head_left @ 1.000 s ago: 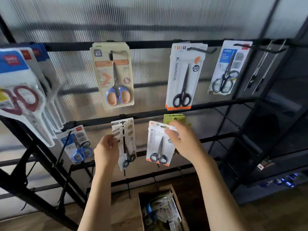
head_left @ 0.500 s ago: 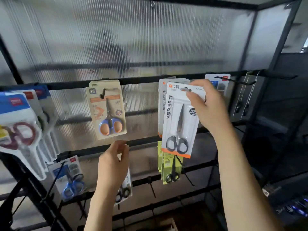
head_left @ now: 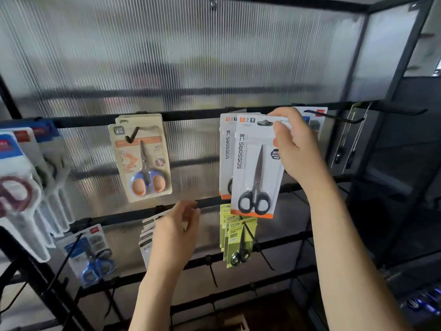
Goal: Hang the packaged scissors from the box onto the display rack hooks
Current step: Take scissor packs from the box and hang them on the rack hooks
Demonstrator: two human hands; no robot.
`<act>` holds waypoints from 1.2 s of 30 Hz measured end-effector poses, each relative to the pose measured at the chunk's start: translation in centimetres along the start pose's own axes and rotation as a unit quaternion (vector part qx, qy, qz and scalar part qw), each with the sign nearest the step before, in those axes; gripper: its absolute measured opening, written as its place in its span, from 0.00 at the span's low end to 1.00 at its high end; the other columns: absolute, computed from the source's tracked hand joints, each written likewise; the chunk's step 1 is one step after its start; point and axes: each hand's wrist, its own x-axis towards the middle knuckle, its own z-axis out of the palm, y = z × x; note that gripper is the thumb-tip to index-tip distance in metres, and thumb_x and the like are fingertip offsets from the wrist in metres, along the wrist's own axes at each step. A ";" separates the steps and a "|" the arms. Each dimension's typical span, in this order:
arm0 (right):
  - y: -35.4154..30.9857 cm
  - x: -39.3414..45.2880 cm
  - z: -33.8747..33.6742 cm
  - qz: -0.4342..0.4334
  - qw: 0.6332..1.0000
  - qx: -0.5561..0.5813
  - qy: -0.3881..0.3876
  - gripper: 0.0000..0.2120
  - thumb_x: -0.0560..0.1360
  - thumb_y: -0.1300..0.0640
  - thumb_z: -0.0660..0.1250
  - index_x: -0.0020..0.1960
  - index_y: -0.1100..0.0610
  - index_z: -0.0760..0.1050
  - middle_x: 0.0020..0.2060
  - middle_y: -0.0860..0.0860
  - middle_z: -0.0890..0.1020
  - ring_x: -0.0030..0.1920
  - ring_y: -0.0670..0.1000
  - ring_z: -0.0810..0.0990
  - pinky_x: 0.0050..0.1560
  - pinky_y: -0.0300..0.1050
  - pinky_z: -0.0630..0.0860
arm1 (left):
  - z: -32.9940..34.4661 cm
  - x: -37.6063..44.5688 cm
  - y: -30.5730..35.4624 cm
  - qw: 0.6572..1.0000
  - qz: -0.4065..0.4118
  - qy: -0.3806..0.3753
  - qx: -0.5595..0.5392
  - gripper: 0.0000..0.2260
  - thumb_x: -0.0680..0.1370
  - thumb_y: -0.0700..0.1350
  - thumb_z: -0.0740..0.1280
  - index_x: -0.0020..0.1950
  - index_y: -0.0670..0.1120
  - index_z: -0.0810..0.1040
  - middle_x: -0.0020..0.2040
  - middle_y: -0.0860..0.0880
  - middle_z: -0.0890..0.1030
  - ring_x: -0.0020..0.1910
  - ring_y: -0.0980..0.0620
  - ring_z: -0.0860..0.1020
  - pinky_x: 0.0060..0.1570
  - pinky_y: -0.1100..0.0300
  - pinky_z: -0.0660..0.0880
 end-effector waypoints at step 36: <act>6.2 -0.8 2.1 0.030 0.990 -0.112 0.078 0.26 0.79 0.54 0.60 0.74 0.60 0.59 0.63 0.56 0.71 0.45 0.43 0.73 0.51 0.43 0.74 | 4.4 -1.0 0.3 0.997 -0.022 -0.077 -0.003 0.07 0.78 0.43 0.65 0.54 0.46 0.80 0.40 0.56 0.80 0.40 0.60 0.79 0.40 0.74 0.73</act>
